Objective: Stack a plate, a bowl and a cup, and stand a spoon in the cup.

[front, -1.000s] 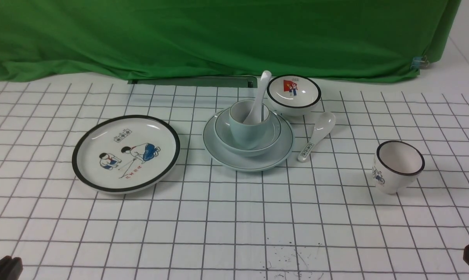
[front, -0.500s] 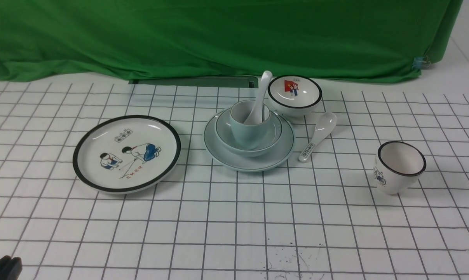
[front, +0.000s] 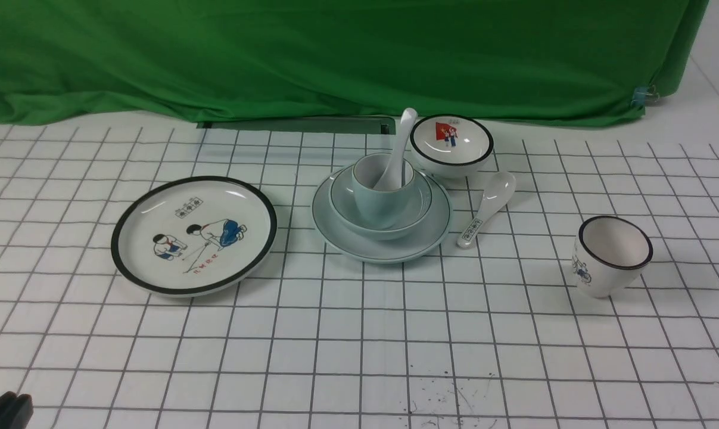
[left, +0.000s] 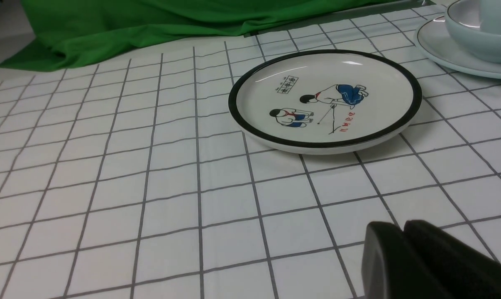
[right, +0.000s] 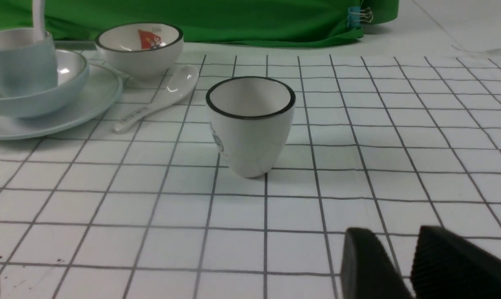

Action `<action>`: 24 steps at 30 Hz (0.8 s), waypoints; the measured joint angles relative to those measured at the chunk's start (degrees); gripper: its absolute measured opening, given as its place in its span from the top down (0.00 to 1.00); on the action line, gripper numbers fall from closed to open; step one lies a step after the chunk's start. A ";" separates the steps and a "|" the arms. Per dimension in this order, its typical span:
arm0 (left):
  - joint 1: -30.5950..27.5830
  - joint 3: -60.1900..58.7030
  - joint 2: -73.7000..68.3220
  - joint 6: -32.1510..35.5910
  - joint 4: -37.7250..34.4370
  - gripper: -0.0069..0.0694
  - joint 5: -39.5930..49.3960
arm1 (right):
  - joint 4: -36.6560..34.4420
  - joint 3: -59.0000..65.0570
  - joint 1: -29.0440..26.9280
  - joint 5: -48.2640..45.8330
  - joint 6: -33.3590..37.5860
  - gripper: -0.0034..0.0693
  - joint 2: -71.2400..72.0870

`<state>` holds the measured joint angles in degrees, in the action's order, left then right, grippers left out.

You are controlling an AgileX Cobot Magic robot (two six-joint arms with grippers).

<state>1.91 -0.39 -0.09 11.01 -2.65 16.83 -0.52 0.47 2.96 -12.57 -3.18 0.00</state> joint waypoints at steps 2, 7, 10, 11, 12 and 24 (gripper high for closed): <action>0.00 0.00 0.00 0.00 0.00 0.92 0.00 | 0.00 0.00 0.00 0.00 0.00 0.63 0.00; 0.00 0.00 0.00 0.00 0.00 0.92 0.00 | 0.00 0.00 0.00 -0.36 0.00 0.63 0.00; 0.00 0.00 0.00 0.00 0.03 0.92 0.00 | 0.00 0.00 0.00 -1.49 0.00 0.64 0.00; 0.00 0.00 0.00 0.00 0.03 0.92 0.00 | 0.00 0.00 0.00 -1.68 0.00 0.66 0.00; 0.00 0.00 0.00 0.00 0.03 0.92 0.00 | 0.00 0.00 0.00 -1.67 0.02 0.68 0.00; 0.00 0.00 0.00 0.00 0.03 0.92 0.00 | 0.00 0.00 0.18 -1.85 1.33 0.93 0.02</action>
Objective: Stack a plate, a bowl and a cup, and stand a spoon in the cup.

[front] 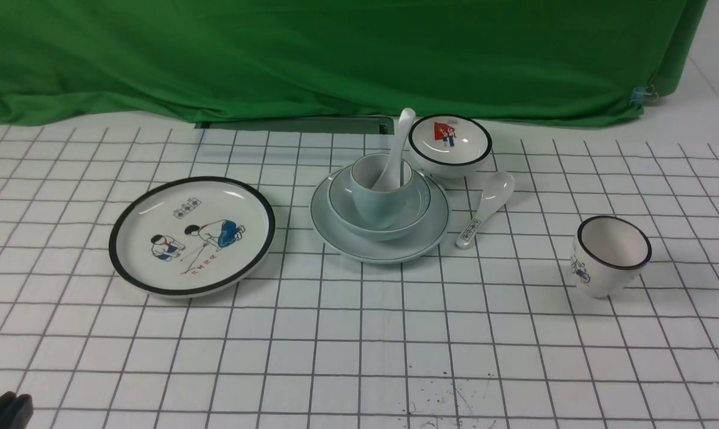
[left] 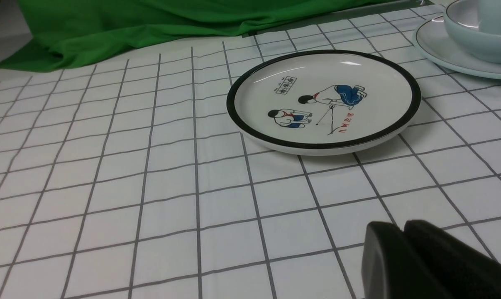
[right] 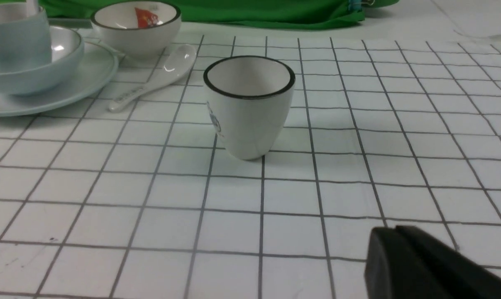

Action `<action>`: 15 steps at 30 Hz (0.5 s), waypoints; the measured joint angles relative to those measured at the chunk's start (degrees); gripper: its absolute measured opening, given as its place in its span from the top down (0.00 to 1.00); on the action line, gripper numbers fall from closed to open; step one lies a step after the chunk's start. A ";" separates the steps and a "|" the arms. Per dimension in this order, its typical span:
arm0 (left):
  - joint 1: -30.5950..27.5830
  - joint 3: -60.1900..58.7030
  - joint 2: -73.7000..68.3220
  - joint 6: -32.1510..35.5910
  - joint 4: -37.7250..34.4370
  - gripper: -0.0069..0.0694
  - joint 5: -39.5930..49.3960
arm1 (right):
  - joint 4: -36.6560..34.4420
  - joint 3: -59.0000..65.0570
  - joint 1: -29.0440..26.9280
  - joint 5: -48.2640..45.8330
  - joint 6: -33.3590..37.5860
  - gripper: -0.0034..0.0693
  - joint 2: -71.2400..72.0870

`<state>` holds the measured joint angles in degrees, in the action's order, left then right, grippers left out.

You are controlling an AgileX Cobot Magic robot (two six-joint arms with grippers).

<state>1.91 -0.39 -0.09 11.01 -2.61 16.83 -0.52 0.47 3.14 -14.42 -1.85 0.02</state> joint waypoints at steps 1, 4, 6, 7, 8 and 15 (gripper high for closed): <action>0.00 0.00 0.00 0.00 0.00 0.92 0.00 | 0.00 0.00 0.00 -0.01 0.00 0.93 0.00; 0.00 0.00 0.00 0.00 0.00 0.92 0.00 | 0.00 0.00 0.00 0.20 0.12 0.93 0.00; 0.00 0.00 0.00 0.00 0.00 0.92 0.00 | 0.06 0.00 0.00 0.20 0.18 0.93 0.00; 0.00 0.00 0.00 0.00 0.00 0.92 0.00 | 0.06 0.00 0.00 0.20 0.18 0.93 0.00; 0.00 0.00 0.00 0.00 0.00 0.92 0.00 | 0.06 0.00 0.00 0.20 0.18 0.93 0.00; 0.00 0.00 0.00 0.00 0.17 0.92 0.00 | 0.06 0.00 0.06 0.20 0.18 0.92 0.00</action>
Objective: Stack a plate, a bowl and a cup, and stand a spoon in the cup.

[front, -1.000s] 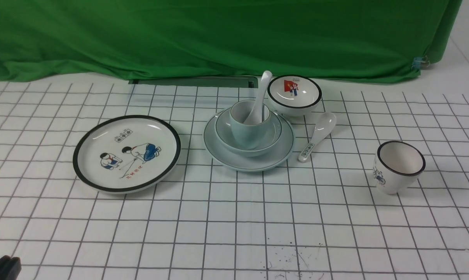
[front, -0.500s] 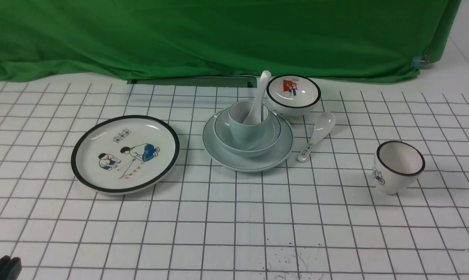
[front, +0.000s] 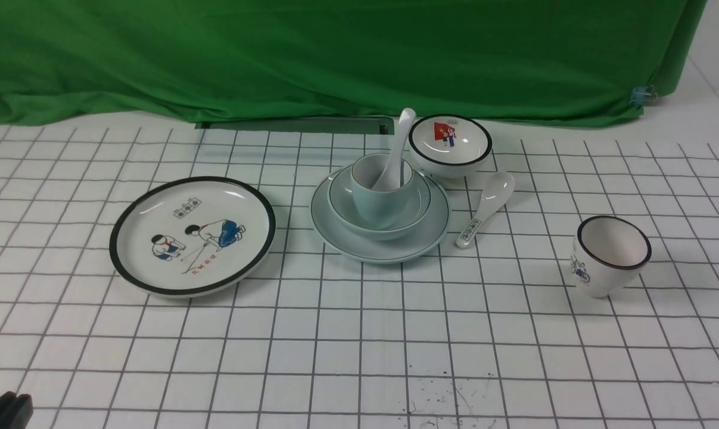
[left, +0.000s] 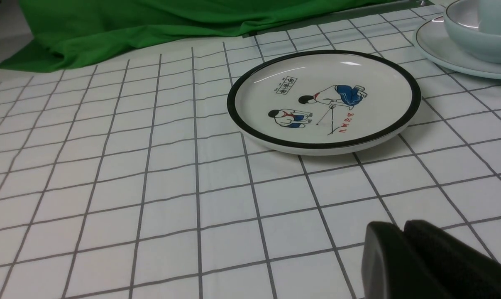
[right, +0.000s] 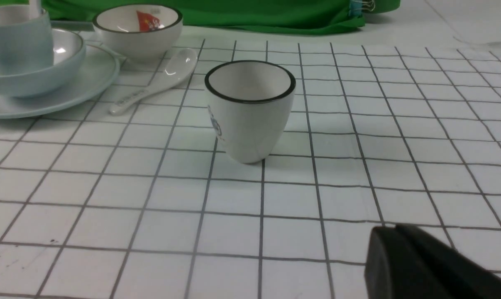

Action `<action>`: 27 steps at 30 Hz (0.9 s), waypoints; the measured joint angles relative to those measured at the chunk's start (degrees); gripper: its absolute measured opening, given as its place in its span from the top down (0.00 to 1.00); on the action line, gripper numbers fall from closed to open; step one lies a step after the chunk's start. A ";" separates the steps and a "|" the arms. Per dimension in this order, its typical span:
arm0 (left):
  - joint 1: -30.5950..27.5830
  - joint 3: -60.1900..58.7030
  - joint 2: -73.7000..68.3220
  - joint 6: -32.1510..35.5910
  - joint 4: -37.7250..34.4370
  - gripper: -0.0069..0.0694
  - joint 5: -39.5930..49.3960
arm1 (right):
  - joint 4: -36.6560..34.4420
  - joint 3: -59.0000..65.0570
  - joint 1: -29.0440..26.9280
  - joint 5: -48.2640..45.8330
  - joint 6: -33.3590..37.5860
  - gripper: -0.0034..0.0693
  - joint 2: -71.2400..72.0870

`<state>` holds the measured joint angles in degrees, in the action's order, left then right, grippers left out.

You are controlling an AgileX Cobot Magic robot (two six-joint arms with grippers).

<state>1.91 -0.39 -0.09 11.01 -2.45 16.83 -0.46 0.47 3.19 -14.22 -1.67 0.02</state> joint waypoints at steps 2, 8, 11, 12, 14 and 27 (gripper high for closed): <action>0.00 0.00 0.00 0.00 0.01 0.92 0.00 | 0.00 0.00 0.00 0.00 0.00 0.92 0.00; 0.00 0.00 0.00 0.00 0.12 0.92 0.00 | 0.00 0.00 0.00 0.05 0.00 0.90 0.00; 0.00 0.00 0.00 0.00 0.23 0.92 0.00 | 0.06 0.00 0.00 0.05 0.00 0.89 0.00; 0.00 0.00 0.00 0.00 0.23 0.92 0.00 | 0.06 0.00 0.00 0.05 0.00 0.89 0.00; 0.00 0.00 0.00 0.00 0.23 0.92 0.00 | 0.06 0.00 0.00 0.05 0.00 0.88 0.00; 0.00 0.00 0.00 0.00 0.85 0.92 0.00 | 0.06 0.00 0.00 0.05 0.00 0.85 0.00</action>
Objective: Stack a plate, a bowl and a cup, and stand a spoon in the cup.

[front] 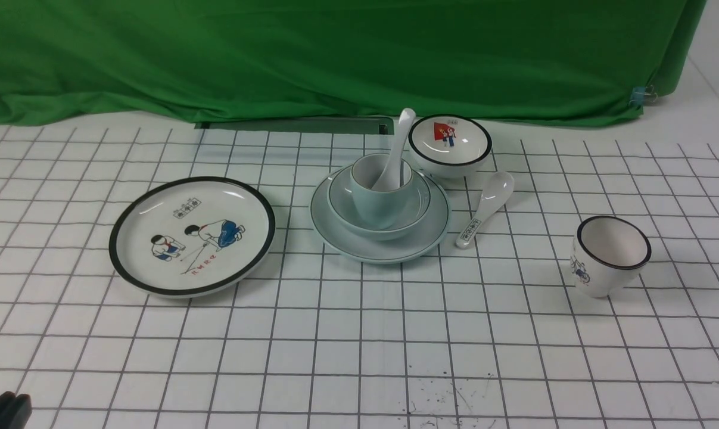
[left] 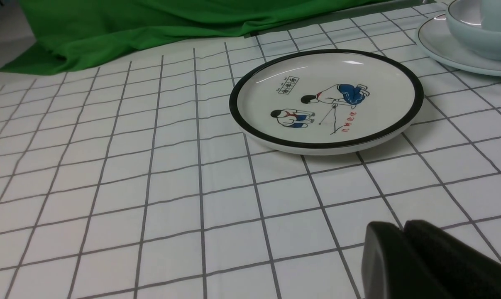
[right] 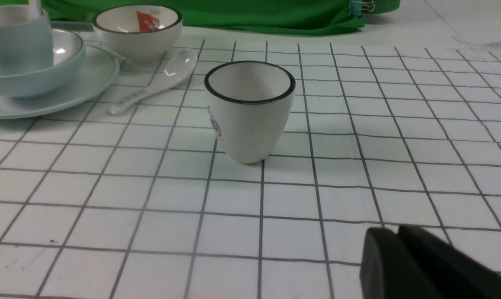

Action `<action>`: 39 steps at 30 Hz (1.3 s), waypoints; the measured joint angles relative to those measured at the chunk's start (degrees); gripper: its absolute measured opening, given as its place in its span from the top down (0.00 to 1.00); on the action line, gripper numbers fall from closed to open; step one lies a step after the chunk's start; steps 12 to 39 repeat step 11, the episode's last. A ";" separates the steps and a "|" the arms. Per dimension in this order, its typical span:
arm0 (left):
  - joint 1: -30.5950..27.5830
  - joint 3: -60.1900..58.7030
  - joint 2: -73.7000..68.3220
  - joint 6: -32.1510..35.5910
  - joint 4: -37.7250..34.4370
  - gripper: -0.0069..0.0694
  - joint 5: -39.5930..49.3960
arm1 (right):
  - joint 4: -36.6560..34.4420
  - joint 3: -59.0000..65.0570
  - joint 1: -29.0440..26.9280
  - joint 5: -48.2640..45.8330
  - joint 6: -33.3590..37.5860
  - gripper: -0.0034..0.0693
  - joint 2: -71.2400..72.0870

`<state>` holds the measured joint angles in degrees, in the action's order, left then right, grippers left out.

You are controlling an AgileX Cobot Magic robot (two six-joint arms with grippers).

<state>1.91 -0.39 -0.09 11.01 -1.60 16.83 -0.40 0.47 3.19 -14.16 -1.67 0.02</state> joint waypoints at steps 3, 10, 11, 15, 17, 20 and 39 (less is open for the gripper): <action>0.00 0.00 0.00 0.00 0.05 0.92 0.00 | 0.00 0.00 0.00 0.00 0.00 0.84 0.00; 0.00 0.00 0.00 0.00 0.05 0.92 0.00 | 0.00 0.00 0.00 0.00 0.00 0.81 0.00; 0.00 0.00 0.00 0.00 0.05 0.92 0.00 | 0.00 0.00 0.00 0.00 0.00 0.80 0.00; 0.00 0.00 0.00 0.00 0.05 0.92 0.00 | 0.00 0.00 0.00 0.00 0.00 0.80 0.00; 0.00 0.00 0.00 0.00 0.05 0.92 0.00 | 0.00 0.00 0.00 0.00 0.00 0.80 0.00; 0.00 0.00 0.00 0.00 0.05 0.92 0.00 | 0.00 0.00 0.00 0.00 0.00 0.80 0.00; 0.00 0.00 0.00 0.00 0.05 0.92 0.00 | 0.00 0.00 0.00 0.00 0.00 0.80 0.00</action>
